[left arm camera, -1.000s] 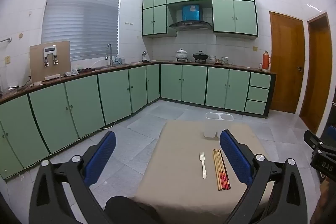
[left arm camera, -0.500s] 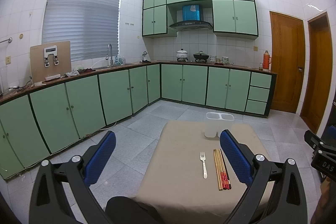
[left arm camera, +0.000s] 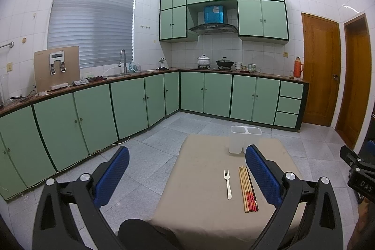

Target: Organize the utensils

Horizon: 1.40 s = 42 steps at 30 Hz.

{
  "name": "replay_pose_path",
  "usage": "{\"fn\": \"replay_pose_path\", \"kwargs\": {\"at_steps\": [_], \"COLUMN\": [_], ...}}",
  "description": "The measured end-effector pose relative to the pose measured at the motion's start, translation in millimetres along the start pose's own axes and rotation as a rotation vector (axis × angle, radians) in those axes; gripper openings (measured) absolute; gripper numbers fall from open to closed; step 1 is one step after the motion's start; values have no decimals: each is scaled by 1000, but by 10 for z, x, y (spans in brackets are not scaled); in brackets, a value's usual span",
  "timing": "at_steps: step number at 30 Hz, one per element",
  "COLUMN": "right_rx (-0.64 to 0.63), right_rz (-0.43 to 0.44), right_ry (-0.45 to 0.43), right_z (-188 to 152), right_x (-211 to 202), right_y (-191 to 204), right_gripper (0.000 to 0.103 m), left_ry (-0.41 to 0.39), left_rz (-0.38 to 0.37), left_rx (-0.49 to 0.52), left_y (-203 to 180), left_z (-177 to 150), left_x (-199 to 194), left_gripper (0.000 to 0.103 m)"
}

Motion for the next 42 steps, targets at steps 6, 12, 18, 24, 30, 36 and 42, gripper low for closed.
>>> {"fn": "replay_pose_path", "kwargs": {"at_steps": [6,12,18,24,30,36,42], "right_rx": [-7,-7,-7,-8,-6,-7,-8], "right_rz": [-3,0,-2,-3,-1,-1,-1], "right_ry": [-5,-7,-7,-8,-7,-7,-5], "right_z": [-17,-63,-71,-63,-66,-64,-64], "right_x": [-61,-30,-23,-42,-43,-41,-53], "right_y": [35,-37,-31,-26,-24,-22,-14], "right_gripper": [98,98,98,98,98,98,98], "left_ry": [-4,-5,-7,-6,-6,-6,-6], "left_rz": [0,0,4,4,5,5,3], "left_rx": [-3,-5,-3,-2,-2,-2,-3], "left_y": [67,132,-65,-91,-95,-100,-87], "left_z": [41,75,-27,-20,-29,-22,-23], "left_x": [7,26,-18,-28,-26,-33,-32], "left_gripper": [97,97,97,97,97,97,97]}}
Point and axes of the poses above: each gripper's, at about its wrist camera, not at the fingertips, and x roughly the way its jaws point, y to its left, z to its top, the point moved 4 cm from there along x, roughly the way its jaws point, and after that the axes turned 14 degrees about y, right-handed, at the moved point
